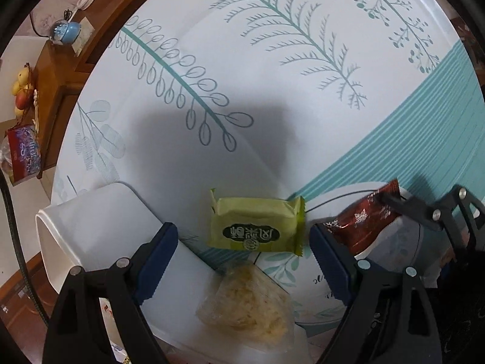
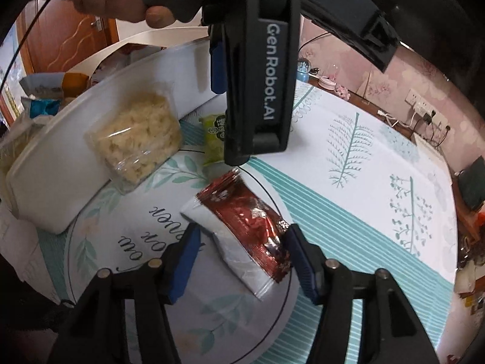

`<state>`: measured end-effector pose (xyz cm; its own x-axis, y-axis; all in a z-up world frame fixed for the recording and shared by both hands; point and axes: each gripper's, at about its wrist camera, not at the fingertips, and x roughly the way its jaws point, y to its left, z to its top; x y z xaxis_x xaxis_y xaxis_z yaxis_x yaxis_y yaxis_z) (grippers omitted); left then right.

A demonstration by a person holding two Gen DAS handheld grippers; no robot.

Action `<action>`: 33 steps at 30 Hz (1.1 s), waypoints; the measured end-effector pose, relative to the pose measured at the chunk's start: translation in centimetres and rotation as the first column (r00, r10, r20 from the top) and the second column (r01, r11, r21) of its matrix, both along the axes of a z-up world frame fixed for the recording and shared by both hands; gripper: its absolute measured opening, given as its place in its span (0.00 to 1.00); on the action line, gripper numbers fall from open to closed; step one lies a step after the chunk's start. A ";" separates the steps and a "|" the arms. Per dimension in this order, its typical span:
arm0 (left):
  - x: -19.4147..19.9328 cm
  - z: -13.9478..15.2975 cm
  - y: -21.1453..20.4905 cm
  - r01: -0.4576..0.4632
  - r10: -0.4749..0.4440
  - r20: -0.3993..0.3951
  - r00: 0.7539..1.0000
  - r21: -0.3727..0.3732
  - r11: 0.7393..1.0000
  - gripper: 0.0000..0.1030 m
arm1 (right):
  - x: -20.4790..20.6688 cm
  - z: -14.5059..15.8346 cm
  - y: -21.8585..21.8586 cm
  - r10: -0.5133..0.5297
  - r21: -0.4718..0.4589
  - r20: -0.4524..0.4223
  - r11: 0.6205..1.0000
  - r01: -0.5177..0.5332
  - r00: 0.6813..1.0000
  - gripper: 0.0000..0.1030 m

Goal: Organize snacks
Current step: 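Close left tool on the green packet while right tool grasps the red-brown packet, then carry both packets over the tray and open right tool to drop its packet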

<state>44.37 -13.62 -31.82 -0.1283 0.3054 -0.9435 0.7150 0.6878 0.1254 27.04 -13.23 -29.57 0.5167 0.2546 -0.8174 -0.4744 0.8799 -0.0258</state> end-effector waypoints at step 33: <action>1.9 -0.4 4.6 -0.188 0.185 -0.048 0.981 -0.060 0.980 0.46 | -2.1 2.9 -1.3 -0.090 0.100 -0.077 0.990 0.098 0.993 0.06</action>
